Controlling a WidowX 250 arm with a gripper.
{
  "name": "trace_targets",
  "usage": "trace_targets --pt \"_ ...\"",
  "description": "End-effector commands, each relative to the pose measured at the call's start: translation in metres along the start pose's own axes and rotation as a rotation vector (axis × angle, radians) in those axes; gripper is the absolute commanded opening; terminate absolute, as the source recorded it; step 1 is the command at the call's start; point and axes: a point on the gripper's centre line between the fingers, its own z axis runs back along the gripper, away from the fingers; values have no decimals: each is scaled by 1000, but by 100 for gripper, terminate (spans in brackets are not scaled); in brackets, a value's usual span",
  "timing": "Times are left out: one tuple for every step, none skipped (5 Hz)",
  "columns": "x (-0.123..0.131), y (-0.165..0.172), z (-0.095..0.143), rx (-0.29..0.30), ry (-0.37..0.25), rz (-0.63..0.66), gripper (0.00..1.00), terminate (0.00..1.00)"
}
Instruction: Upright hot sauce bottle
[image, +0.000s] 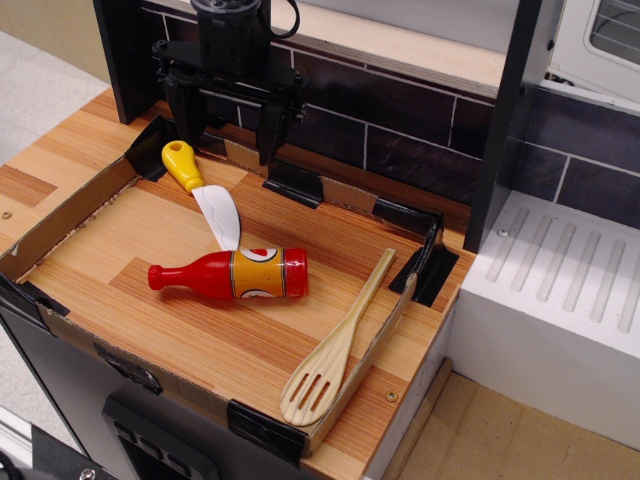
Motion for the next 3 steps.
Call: trace_targets --pt "0 0 0 0 0 0 100 0" --pt "-12 11 3 -30 -24 -235 100 0" --pt "-31 27 9 -36 -90 -480 100 0"
